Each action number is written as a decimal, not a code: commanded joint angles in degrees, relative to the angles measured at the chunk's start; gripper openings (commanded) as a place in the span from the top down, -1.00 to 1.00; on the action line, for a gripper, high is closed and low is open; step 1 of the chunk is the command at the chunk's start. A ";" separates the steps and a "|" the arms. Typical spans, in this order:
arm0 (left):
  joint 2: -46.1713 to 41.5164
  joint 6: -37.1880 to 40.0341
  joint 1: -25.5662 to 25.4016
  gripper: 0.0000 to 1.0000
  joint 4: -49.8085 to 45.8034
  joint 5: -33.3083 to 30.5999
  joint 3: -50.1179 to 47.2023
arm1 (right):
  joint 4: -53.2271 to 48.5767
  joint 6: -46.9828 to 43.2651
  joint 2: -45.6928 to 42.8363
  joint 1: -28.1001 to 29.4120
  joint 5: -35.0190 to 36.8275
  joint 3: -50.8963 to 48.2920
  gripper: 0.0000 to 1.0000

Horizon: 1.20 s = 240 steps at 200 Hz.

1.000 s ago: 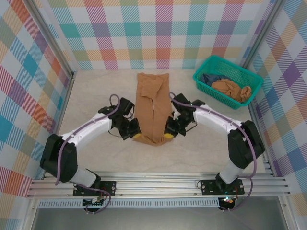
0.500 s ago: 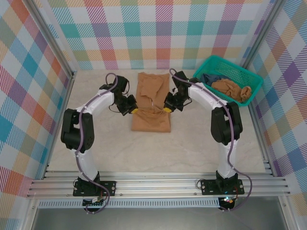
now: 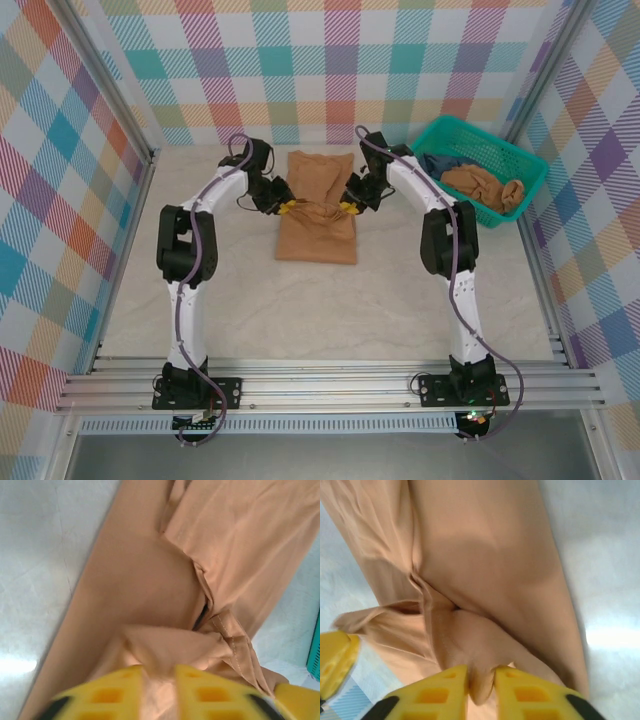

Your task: Fold and stack the t-shirts

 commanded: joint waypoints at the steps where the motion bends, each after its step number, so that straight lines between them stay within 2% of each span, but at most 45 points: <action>1: 0.12 0.35 1.24 0.04 -1.91 -1.58 2.86 | -1.10 -3.06 1.87 -0.67 0.35 4.74 0.22; 13: -2.09 0.36 1.17 0.02 -2.86 -4.67 2.63 | -0.78 -4.13 0.76 -0.94 1.53 6.25 0.09; 28: -6.29 -0.05 1.08 0.03 -3.88 -8.44 0.33 | -1.62 -5.23 -1.54 -0.93 3.75 6.76 0.02; 56: -13.80 -1.81 -0.16 0.22 -1.39 -7.67 -10.24 | -0.14 -5.23 -8.49 -0.03 5.45 -2.23 0.02; 74: -16.38 -4.09 -1.41 0.64 2.09 -4.17 -17.15 | 5.12 -3.45 -14.11 0.88 5.32 -12.85 0.24; 86: -16.21 -5.21 -2.54 0.79 3.42 -2.91 -19.59 | 9.96 -1.22 -17.12 1.47 3.57 -20.22 0.48; 114: -12.71 -6.20 -4.52 0.86 3.83 -2.22 -19.62 | 13.12 1.16 -16.22 3.57 0.15 -24.00 0.77; 144: -10.06 -5.72 -5.36 0.89 2.32 -2.73 -18.75 | 14.80 3.35 -13.46 4.23 -1.68 -26.60 0.79; 163: -6.75 -4.30 -5.10 1.00 0.16 -3.48 -15.04 | 14.74 2.58 -10.19 3.74 -1.89 -24.06 0.81; 210: 3.97 -4.15 -2.81 0.95 -4.23 -6.22 1.69 | 11.16 3.52 -0.33 1.66 -1.69 -11.03 0.81; 218: 5.12 -4.60 -2.06 0.86 -3.99 -6.28 3.46 | 11.24 3.92 0.39 1.00 -1.22 -10.37 0.78; 240: 5.60 -4.30 -0.78 0.33 -3.64 -6.47 6.27 | 12.09 3.60 -0.52 -0.03 -1.12 -10.14 0.55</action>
